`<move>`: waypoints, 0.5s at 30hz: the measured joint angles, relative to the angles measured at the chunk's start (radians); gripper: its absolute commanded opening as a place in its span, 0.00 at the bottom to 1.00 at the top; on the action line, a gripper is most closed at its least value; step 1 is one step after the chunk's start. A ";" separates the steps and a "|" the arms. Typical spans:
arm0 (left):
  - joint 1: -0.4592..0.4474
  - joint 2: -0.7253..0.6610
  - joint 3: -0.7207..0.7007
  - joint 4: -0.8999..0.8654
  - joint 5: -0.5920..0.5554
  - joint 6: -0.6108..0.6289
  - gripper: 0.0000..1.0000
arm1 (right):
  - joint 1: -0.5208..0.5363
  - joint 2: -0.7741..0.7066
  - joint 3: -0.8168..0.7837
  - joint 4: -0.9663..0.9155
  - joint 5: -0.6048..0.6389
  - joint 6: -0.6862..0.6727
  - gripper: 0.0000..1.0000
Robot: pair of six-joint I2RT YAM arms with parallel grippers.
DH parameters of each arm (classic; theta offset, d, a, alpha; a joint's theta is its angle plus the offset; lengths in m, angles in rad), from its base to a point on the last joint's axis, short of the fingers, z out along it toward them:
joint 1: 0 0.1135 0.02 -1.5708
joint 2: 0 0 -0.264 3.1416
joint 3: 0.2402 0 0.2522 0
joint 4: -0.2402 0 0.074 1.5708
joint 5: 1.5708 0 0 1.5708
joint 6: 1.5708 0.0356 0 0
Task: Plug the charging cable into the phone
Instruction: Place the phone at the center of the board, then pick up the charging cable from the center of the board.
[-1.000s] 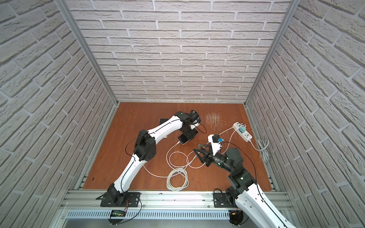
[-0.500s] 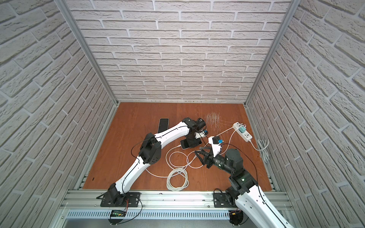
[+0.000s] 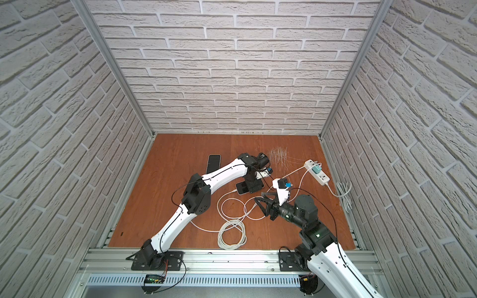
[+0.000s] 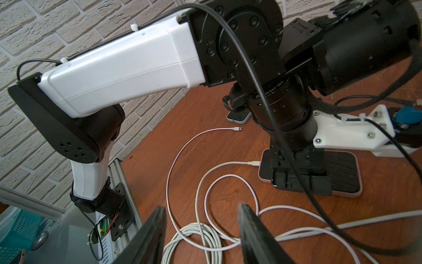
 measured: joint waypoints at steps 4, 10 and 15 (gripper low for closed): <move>0.047 -0.115 -0.106 0.088 0.009 -0.130 0.93 | 0.000 0.000 0.000 0.000 0.000 0.000 0.56; 0.216 -0.550 -0.497 0.254 -0.047 -0.389 0.84 | 0.000 0.010 -0.001 0.001 0.000 0.000 0.56; 0.372 -0.840 -0.876 0.305 -0.081 -0.564 0.82 | 0.000 0.045 -0.001 0.005 0.000 0.000 0.56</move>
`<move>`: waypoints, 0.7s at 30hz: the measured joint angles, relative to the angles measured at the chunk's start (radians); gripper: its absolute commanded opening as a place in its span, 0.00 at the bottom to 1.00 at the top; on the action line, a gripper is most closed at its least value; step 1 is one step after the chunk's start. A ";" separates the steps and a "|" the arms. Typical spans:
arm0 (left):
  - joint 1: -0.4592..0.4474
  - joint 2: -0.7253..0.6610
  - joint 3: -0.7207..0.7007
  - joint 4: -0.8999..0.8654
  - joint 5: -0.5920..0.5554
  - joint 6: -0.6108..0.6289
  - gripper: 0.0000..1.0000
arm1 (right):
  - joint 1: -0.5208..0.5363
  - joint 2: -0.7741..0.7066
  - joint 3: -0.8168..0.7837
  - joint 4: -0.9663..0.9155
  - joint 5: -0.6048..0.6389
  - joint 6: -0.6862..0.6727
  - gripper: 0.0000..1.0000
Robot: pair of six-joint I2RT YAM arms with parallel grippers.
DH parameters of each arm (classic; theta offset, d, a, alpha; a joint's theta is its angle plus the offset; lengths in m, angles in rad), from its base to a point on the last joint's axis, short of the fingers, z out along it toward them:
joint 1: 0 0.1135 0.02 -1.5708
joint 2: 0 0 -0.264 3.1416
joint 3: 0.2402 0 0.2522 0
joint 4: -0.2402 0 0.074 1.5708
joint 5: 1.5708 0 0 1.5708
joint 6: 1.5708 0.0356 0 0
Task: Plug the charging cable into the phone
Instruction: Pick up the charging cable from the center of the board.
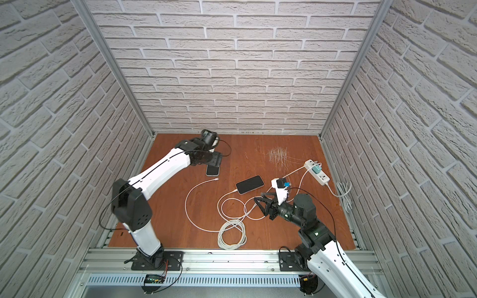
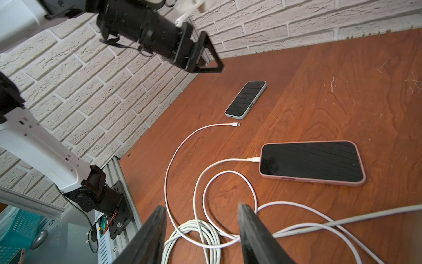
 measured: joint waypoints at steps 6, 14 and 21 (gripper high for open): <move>0.058 0.023 -0.222 -0.011 0.016 -0.089 0.81 | 0.000 0.050 0.000 0.002 -0.004 0.000 0.56; 0.096 0.175 -0.229 0.039 0.064 -0.129 0.78 | 0.000 0.051 0.000 0.003 -0.004 0.000 0.56; 0.120 0.220 -0.211 0.053 0.089 -0.129 0.75 | 0.000 0.050 0.000 0.003 -0.004 0.000 0.56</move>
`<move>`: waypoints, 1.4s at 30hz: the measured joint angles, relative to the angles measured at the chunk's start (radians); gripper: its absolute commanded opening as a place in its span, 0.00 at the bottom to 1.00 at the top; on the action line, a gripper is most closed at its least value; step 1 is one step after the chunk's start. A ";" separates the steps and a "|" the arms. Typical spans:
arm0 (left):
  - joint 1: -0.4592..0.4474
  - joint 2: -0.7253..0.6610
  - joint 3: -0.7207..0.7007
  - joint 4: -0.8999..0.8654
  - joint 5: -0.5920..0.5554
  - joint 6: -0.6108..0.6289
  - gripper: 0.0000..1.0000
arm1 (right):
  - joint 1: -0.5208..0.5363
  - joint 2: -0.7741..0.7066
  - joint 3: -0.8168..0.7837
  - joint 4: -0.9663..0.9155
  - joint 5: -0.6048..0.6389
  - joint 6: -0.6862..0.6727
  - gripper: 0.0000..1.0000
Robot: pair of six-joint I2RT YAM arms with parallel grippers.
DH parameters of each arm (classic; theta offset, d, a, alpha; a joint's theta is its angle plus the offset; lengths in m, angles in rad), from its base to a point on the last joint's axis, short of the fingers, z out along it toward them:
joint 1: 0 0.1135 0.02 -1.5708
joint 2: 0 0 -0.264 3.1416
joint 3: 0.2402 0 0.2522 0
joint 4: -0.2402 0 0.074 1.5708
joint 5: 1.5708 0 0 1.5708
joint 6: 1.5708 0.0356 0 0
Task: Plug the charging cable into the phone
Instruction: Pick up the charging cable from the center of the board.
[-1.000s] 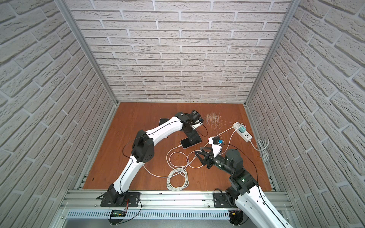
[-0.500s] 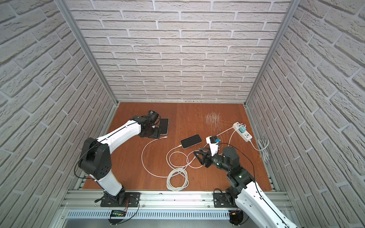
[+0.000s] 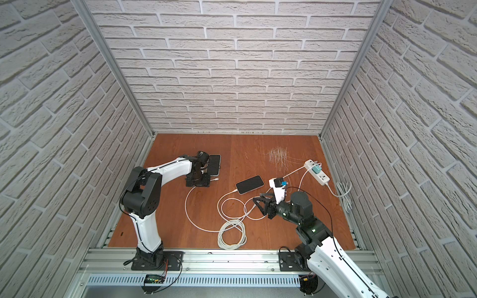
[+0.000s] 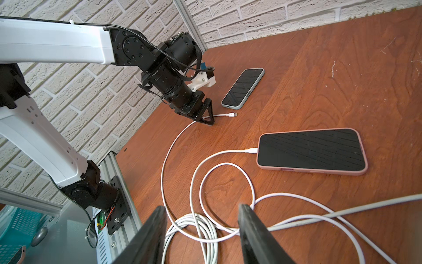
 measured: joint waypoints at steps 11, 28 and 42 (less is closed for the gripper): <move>-0.008 0.023 0.026 0.006 0.031 -0.013 0.40 | 0.000 0.008 0.000 0.000 0.000 0.000 0.56; -0.140 -0.016 -0.033 0.010 -0.035 -0.053 0.00 | 0.000 0.013 0.000 0.000 0.000 0.000 0.56; -0.223 -0.198 -0.200 0.140 0.042 -0.006 0.00 | 0.000 0.138 0.021 0.039 0.035 0.032 0.55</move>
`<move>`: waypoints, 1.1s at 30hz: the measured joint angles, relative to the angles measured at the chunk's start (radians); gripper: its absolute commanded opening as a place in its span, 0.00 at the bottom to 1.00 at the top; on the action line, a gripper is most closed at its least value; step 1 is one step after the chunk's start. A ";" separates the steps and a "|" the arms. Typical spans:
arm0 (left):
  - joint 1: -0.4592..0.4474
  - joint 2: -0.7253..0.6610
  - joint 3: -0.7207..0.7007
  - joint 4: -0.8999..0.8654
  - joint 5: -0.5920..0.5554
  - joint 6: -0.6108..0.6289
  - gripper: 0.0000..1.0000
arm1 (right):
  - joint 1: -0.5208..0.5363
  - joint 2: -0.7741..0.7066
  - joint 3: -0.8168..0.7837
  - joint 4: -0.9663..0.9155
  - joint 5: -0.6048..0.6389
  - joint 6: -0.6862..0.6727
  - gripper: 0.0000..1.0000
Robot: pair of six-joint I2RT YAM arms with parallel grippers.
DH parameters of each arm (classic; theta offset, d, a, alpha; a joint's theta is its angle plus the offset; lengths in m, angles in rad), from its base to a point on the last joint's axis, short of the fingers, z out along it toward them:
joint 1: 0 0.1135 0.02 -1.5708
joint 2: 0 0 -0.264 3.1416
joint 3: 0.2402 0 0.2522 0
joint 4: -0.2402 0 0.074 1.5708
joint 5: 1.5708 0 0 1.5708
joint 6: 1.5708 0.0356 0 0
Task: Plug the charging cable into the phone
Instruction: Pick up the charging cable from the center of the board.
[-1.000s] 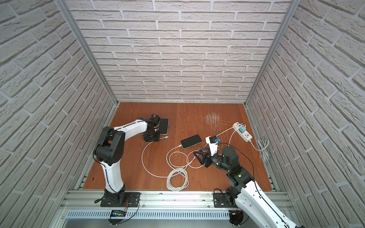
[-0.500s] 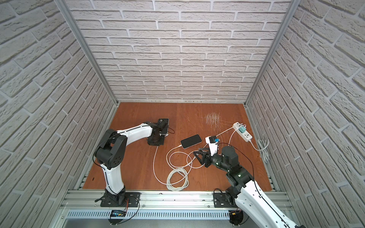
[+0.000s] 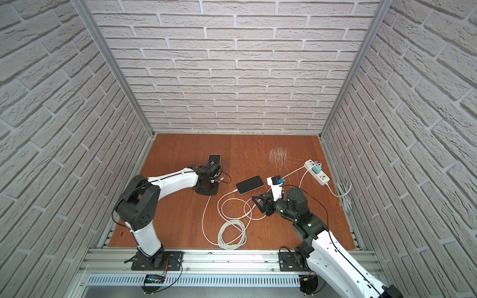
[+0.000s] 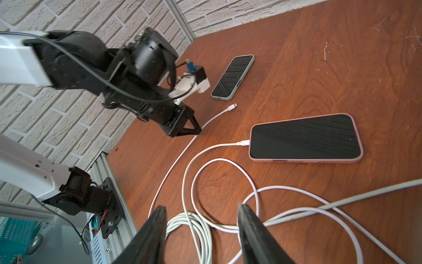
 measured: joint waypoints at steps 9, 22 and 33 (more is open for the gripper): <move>-0.034 -0.199 -0.115 0.174 0.018 0.023 0.00 | 0.002 0.336 0.080 0.209 0.002 0.118 0.51; -0.058 -0.319 -0.288 0.404 0.000 -0.037 0.00 | 0.044 0.908 0.307 0.701 -0.099 0.272 0.54; -0.060 -0.326 -0.320 0.480 -0.019 -0.076 0.00 | 0.066 1.136 0.435 0.871 -0.116 0.345 0.45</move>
